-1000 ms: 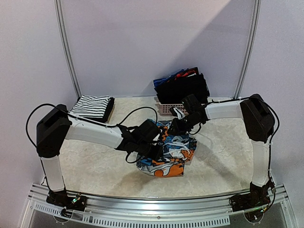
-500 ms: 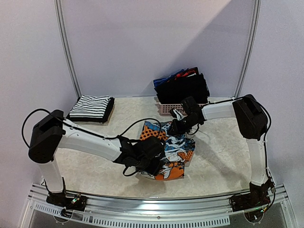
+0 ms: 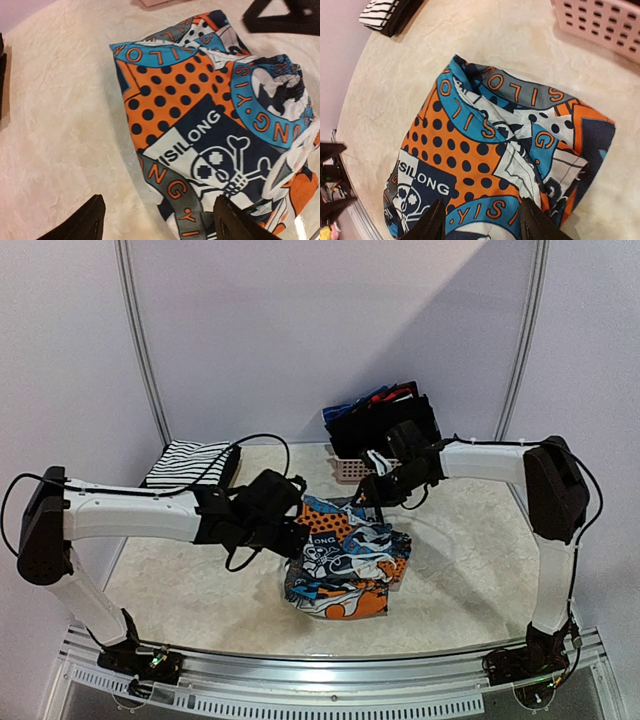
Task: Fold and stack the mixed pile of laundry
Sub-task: Smooth out the square-folded shorts at the center of the board, then pick up the square-folded shorts from the center of the board.
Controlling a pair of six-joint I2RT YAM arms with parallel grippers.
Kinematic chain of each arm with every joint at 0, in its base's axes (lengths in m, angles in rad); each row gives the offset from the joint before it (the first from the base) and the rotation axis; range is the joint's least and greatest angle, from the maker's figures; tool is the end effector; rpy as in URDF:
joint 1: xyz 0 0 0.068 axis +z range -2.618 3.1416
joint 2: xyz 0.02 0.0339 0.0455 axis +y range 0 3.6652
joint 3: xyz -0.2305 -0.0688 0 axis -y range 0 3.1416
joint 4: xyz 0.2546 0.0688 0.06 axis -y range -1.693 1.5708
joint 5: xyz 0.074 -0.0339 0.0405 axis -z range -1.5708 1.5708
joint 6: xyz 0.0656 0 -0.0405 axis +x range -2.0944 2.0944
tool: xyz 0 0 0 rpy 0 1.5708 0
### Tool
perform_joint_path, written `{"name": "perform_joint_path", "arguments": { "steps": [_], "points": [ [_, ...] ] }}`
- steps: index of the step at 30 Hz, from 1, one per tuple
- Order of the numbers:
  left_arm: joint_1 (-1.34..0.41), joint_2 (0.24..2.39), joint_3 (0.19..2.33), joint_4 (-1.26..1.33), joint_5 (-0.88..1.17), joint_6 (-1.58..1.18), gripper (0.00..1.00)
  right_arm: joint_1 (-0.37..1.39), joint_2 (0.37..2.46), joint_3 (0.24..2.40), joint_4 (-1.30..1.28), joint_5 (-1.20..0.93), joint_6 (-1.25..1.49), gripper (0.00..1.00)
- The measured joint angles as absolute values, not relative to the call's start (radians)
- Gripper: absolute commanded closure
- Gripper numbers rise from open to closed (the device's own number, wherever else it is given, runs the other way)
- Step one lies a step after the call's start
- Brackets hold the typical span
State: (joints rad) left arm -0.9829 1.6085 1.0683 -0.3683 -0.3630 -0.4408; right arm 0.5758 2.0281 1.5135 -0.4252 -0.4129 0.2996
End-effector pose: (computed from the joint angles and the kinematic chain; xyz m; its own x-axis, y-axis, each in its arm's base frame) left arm 0.2197 -0.2876 0.1576 -0.6758 0.2947 -0.6756 0.4074 0.9132 -0.0091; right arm 0.3648 0.2682 0.1390 -0.8529 -0.2314 -0.4680 -0.4664 0.7406 0.4837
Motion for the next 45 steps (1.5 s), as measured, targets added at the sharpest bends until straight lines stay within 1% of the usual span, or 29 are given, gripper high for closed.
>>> {"name": "perform_joint_path", "arguments": {
  "steps": [5, 8, 10, 13, 18, 24, 27, 32, 39, 45],
  "points": [
    [-0.835, 1.604, 1.031, -0.35, -0.176, -0.41, 0.24, 0.576, 1.888, 1.475, -0.429, -0.364, 0.309, 0.4],
    [-0.786, 1.607, 1.019, -0.308, -0.064, -0.407, 0.18, 0.576, 1.787, 1.372, -0.402, -0.349, 0.329, 0.39],
    [-0.762, 1.61, 0.998, -0.261, 0.001, -0.408, 0.17, 0.576, 1.718, 1.28, -0.379, -0.347, 0.348, 0.38],
    [-0.73, 1.636, 0.979, -0.21, 0.078, -0.418, 0.18, 0.582, 1.657, 1.196, -0.357, -0.341, 0.369, 0.37],
    [-0.685, 1.711, 0.983, -0.149, 0.151, -0.434, 0.22, 0.607, 1.506, 1.037, -0.33, -0.312, 0.412, 0.36],
    [-0.648, 1.774, 0.983, -0.093, 0.207, -0.462, 0.23, 0.659, 1.328, 0.937, -0.313, -0.271, 0.451, 0.36],
    [-0.636, 1.799, 0.985, -0.065, 0.227, -0.476, 0.23, 0.68, 1.27, 0.907, -0.308, -0.245, 0.468, 0.36],
    [-0.624, 1.863, 0.997, -0.01, 0.262, -0.505, 0.23, 0.709, 1.219, 0.87, -0.311, -0.203, 0.49, 0.36],
    [-0.619, 1.911, 0.999, 0.072, 0.306, -0.542, 0.24, 0.739, 1.203, 0.854, -0.314, -0.154, 0.513, 0.36],
    [-0.618, 1.951, 1.017, 0.133, 0.343, -0.572, 0.29, 0.765, 1.203, 0.853, -0.314, -0.129, 0.52, 0.36]
  ]
}}
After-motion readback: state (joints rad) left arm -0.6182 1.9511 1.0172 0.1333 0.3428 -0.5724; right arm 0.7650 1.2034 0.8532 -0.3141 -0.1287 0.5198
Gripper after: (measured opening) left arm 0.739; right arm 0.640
